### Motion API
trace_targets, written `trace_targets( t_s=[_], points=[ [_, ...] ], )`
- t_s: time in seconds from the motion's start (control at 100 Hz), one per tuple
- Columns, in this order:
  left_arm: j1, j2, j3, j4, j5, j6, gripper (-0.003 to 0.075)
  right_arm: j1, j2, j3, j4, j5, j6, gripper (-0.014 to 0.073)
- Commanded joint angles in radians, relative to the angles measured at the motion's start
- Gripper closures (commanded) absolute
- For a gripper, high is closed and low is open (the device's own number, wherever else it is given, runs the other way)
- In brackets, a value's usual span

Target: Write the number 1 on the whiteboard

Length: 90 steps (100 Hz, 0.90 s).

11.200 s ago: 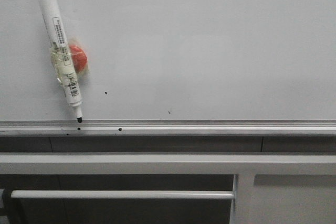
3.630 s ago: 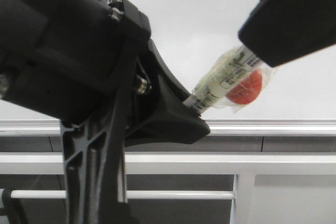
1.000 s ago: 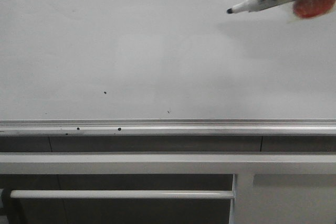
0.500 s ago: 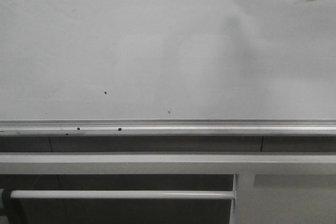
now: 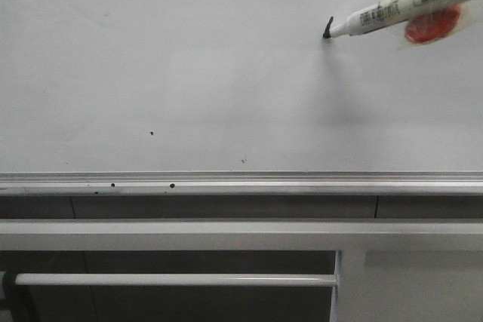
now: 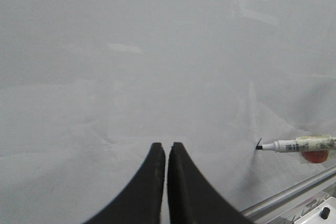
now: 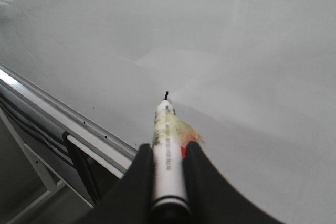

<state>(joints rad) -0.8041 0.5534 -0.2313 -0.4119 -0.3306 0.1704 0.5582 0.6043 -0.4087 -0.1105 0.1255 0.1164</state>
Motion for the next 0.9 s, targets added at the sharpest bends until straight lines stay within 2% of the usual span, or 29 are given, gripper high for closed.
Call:
trace_targets(
  t_s=[0.0,0.16,0.62,0.72,0.89],
  points=[
    [0.003,0.001,-0.028,0.003,-0.078,-0.008,0.0741,-0.007,0.026,-0.028,-0.03,-0.059,-0.001,0.0637],
    [0.003,0.001,-0.028,0.003,-0.078,-0.006,0.0741,-0.007,0.071,-0.028,-0.03,-0.027,-0.001,0.0637],
    [0.003,0.001,-0.028,0.005,-0.083,-0.006,0.0741,-0.003,0.204,-0.028,-0.014,-0.07,-0.001,0.0637],
    [0.003,0.001,-0.028,0.023,-0.07,-0.006,0.0741,0.042,0.167,-0.055,-0.014,-0.023,-0.001,0.0637],
    [-0.011,0.001,-0.028,0.261,0.012,-0.006,0.074,0.211,0.145,-0.131,0.014,0.171,-0.001,0.0637]
  ],
)
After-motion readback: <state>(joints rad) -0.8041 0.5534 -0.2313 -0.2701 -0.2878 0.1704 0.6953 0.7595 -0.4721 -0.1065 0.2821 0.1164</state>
